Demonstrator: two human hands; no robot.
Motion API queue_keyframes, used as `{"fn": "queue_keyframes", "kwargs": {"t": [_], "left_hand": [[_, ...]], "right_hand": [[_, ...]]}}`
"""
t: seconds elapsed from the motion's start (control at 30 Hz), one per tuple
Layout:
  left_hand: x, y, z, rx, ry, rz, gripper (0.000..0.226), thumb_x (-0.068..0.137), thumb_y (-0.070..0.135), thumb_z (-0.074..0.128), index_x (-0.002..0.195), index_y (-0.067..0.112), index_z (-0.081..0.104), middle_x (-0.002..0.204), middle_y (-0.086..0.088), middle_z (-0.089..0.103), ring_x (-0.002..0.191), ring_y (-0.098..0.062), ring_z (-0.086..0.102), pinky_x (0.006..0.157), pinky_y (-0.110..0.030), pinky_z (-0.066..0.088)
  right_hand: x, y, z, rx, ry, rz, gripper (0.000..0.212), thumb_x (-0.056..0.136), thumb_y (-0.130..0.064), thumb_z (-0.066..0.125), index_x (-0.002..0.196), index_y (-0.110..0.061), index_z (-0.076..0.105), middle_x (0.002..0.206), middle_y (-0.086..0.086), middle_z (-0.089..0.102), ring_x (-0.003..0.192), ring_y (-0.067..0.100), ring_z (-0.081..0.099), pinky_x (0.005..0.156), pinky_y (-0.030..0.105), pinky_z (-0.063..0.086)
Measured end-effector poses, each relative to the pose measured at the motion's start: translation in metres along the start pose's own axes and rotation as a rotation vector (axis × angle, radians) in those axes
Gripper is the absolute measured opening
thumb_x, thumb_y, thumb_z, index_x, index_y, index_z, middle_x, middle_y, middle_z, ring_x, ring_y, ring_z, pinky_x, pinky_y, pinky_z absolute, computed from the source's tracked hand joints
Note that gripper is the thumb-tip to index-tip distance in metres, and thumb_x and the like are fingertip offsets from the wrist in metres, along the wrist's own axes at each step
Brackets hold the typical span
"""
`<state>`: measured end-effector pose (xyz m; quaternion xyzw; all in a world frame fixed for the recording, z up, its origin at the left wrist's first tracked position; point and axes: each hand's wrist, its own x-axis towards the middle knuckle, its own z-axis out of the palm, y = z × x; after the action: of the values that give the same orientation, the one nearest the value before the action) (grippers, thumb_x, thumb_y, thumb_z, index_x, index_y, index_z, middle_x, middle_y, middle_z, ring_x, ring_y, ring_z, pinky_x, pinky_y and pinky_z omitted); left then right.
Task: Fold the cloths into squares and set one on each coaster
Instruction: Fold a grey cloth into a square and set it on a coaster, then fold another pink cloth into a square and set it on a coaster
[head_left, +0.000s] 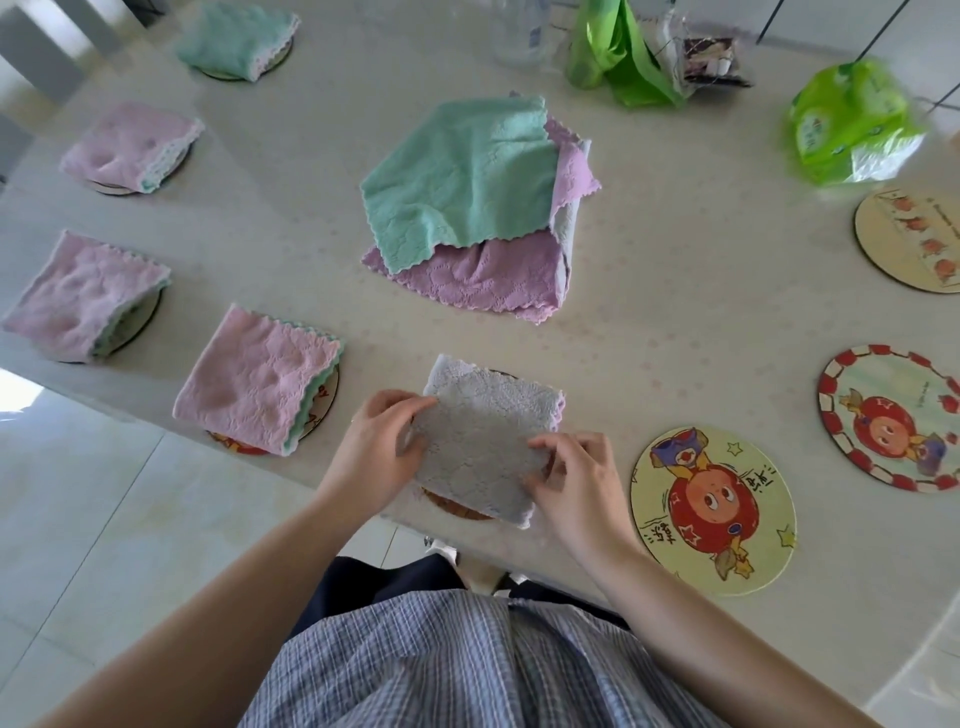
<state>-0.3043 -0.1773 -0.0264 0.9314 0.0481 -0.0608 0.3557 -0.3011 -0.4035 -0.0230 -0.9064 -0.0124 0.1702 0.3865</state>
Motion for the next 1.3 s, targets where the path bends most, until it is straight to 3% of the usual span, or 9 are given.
{"fn": "queue_keyframes", "kwargs": {"t": [0.1, 0.23, 0.47, 0.53, 0.7, 0.8, 0.93, 1.13, 1.3], "left_hand": [[-0.003, -0.002, 0.002, 0.234, 0.023, 0.276, 0.042, 0.076, 0.006, 0.07, 0.116, 0.016, 0.063, 0.114, -0.001, 0.057, 0.105, -0.019, 0.051, 0.086, -0.033, 0.043], [-0.003, -0.004, 0.004, 0.281, -0.12, 0.264, 0.033, 0.08, 0.02, 0.068, 0.112, 0.026, 0.064, 0.113, 0.007, 0.056, 0.106, -0.018, 0.053, 0.088, -0.041, 0.047], [0.017, 0.0, -0.01, 0.077, -0.288, 0.04, 0.03, 0.086, 0.022, 0.06, 0.114, 0.034, 0.06, 0.11, 0.021, 0.051, 0.098, 0.001, 0.052, 0.092, -0.022, 0.043], [0.037, -0.001, -0.022, 0.069, -0.266, 0.029, 0.026, 0.089, 0.024, 0.057, 0.114, 0.032, 0.06, 0.11, 0.017, 0.055, 0.092, 0.003, 0.054, 0.088, -0.018, 0.044], [0.114, -0.01, -0.046, 0.169, -0.054, 0.126, 0.033, 0.088, 0.026, 0.058, 0.121, 0.022, 0.06, 0.129, 0.003, 0.051, 0.121, -0.016, 0.044, 0.105, -0.035, 0.034], [0.151, -0.01, -0.048, 0.321, -0.104, 0.204, 0.043, 0.088, 0.035, 0.056, 0.13, 0.025, 0.052, 0.147, -0.001, 0.034, 0.137, -0.023, 0.025, 0.112, -0.047, 0.026], [0.179, -0.016, -0.044, 0.494, -0.176, 0.276, 0.053, 0.088, 0.045, 0.053, 0.138, 0.03, 0.041, 0.155, -0.004, 0.016, 0.143, -0.026, 0.01, 0.114, -0.044, 0.01], [0.199, -0.039, -0.05, 0.556, -0.118, 0.326, 0.061, 0.076, 0.04, 0.068, 0.128, 0.012, 0.053, 0.14, -0.013, 0.046, 0.128, -0.032, 0.044, 0.103, -0.048, 0.036], [0.209, -0.042, -0.065, 0.399, -0.003, 0.332, 0.054, 0.08, 0.028, 0.067, 0.13, 0.016, 0.051, 0.128, -0.003, 0.057, 0.112, -0.026, 0.058, 0.093, -0.043, 0.043]], "right_hand": [[0.0, 0.002, 0.002, -0.211, 0.047, -0.222, 0.029, 0.076, -0.019, 0.073, 0.103, -0.024, 0.064, 0.099, -0.007, 0.046, 0.088, 0.007, 0.046, 0.084, 0.019, 0.038], [0.007, 0.005, 0.006, -0.342, -0.084, -0.319, 0.022, 0.08, -0.029, 0.069, 0.1, -0.025, 0.066, 0.101, -0.011, 0.046, 0.102, 0.01, 0.048, 0.094, 0.029, 0.038], [0.034, -0.003, -0.011, -0.238, -0.327, -0.186, 0.013, 0.084, -0.031, 0.063, 0.097, -0.029, 0.066, 0.094, -0.016, 0.049, 0.091, 0.002, 0.051, 0.081, 0.026, 0.047], [0.063, -0.013, -0.025, -0.184, -0.261, -0.143, 0.014, 0.084, -0.026, 0.063, 0.097, -0.028, 0.068, 0.09, -0.015, 0.054, 0.085, 0.004, 0.057, 0.078, 0.026, 0.048], [0.15, -0.05, -0.058, -0.423, 0.045, -0.244, 0.03, 0.083, -0.019, 0.062, 0.112, -0.018, 0.067, 0.132, 0.003, 0.052, 0.123, 0.024, 0.044, 0.102, 0.038, 0.037], [0.191, -0.071, -0.063, -0.648, -0.04, -0.266, 0.038, 0.089, -0.029, 0.053, 0.126, -0.019, 0.057, 0.152, 0.003, 0.028, 0.14, 0.022, 0.019, 0.113, 0.039, 0.014], [0.228, -0.076, -0.054, -0.82, -0.12, -0.278, 0.04, 0.092, -0.028, 0.044, 0.129, -0.021, 0.052, 0.155, 0.003, 0.017, 0.143, 0.02, 0.009, 0.116, 0.04, 0.003], [0.254, -0.078, -0.049, -0.914, -0.096, -0.228, 0.038, 0.091, -0.018, 0.041, 0.127, -0.017, 0.053, 0.149, 0.002, 0.032, 0.128, 0.027, 0.037, 0.104, 0.039, 0.026], [0.26, -0.08, -0.056, -0.843, -0.015, -0.213, 0.036, 0.09, -0.013, 0.044, 0.125, -0.01, 0.051, 0.14, 0.003, 0.042, 0.117, 0.029, 0.05, 0.095, 0.041, 0.038]]}}
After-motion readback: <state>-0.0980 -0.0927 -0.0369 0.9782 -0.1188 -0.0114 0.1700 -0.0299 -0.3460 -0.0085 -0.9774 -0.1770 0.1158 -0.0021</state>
